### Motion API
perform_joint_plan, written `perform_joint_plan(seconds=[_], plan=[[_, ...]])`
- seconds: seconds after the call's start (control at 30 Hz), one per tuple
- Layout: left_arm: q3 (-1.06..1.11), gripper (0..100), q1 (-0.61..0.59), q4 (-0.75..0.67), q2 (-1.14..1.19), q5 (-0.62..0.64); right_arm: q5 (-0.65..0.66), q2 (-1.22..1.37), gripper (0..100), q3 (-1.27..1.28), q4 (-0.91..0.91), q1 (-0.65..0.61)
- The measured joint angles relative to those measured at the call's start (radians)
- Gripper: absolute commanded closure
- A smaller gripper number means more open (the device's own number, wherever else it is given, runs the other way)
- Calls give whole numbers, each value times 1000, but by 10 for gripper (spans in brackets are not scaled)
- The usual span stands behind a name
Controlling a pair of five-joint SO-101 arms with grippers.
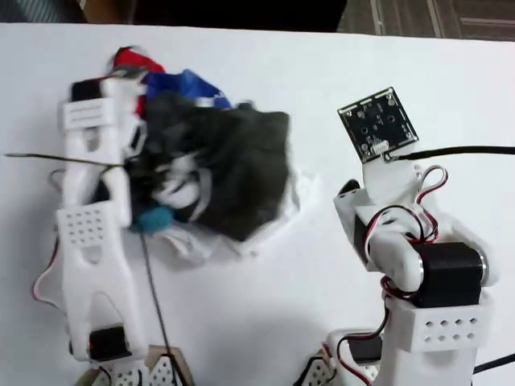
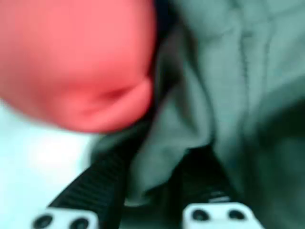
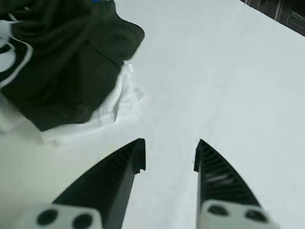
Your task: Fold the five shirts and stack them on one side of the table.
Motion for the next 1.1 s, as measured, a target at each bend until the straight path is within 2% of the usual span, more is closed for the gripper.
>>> perform_joint_plan(seconds=[0.07, 0.3, 0.47, 0.57, 0.7, 0.9, 1.0, 1.1], plan=[[-68, 975, -81, 0, 5, -3, 0, 0, 821, 0, 0, -2], [-414, 975, -477, -2, -15, -15, 0, 8, 821, 0, 0, -2], [-462, 969, -675, -2, -115, -15, 0, 9, 821, 0, 0, 0], [-463, 863, -741, -2, -126, -15, 0, 9, 821, 0, 0, -2], [-463, 614, -766, -2, -160, -68, 0, 9, 821, 0, 0, 0], [-470, 666, -723, -2, -298, -54, 0, 9, 821, 68, -14, -29], [-471, 653, -621, 0, -381, -9, 0, 9, 821, 135, -44, -63], [-468, 637, -468, 0, -420, 23, 0, 9, 821, 178, -74, -87]])
